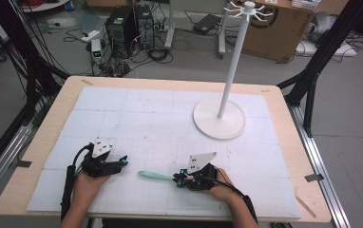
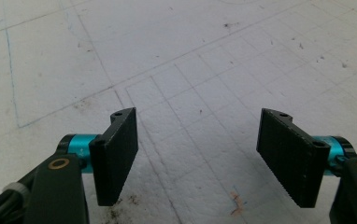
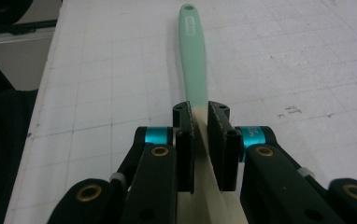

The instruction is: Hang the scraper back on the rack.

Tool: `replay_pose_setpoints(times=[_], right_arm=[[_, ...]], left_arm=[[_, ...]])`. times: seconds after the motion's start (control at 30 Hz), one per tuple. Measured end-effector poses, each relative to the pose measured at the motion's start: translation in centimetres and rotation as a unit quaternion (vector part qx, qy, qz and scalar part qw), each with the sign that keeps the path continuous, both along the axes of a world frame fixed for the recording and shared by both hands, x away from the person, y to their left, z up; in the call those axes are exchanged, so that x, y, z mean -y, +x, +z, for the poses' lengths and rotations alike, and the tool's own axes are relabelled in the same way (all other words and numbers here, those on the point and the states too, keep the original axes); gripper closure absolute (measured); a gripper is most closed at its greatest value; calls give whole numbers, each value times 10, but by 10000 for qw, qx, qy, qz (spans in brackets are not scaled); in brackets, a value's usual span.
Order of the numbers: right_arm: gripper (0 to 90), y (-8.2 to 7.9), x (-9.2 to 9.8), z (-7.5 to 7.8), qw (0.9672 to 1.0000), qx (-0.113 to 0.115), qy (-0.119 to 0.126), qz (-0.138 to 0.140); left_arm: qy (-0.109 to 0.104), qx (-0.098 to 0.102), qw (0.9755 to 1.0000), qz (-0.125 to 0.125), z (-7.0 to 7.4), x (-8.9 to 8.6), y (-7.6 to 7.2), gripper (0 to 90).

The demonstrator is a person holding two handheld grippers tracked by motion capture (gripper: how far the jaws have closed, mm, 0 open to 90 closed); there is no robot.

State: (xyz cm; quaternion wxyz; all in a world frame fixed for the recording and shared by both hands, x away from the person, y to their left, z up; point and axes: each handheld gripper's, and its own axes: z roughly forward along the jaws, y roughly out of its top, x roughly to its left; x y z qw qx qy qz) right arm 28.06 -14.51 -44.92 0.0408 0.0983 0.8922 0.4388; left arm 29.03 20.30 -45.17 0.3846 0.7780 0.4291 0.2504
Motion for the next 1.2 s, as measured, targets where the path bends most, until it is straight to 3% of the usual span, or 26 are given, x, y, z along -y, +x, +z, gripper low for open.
replay_pose_setpoints(times=[0.1, 0.33, 0.67, 0.8, 0.9, 1.03, 1.2], right_arm=[[822, -2, 2, 1, 9999, -52, 152, -14], [822, -2, 11, 5, 9985, 118, 461, -263], [821, -6, 29, 17, 9922, 381, 951, -711], [821, -7, 39, 22, 9878, 467, 1163, -924], [821, -7, 48, 25, 9826, 570, 1361, -1127], [821, -8, 59, 28, 9782, 628, 1475, -1318], [821, -8, 77, 25, 9686, 623, 1619, -1778]], left_arm=[[5, -1, 10000, -10, 0, 0, 0, 299], [28, -14, 10000, -9, 0, 0, 0, 299], [26, 3, 10000, -16, 0, 0, 0, 299], [7, -3, 10000, -10, 0, 0, 0, 299], [10, 0, 10000, -6, 0, 0, 0, 299], [23, -4, 10000, -13, 0, 0, 0, 299], [27, -10, 10000, -8, 0, 0, 0, 299]])
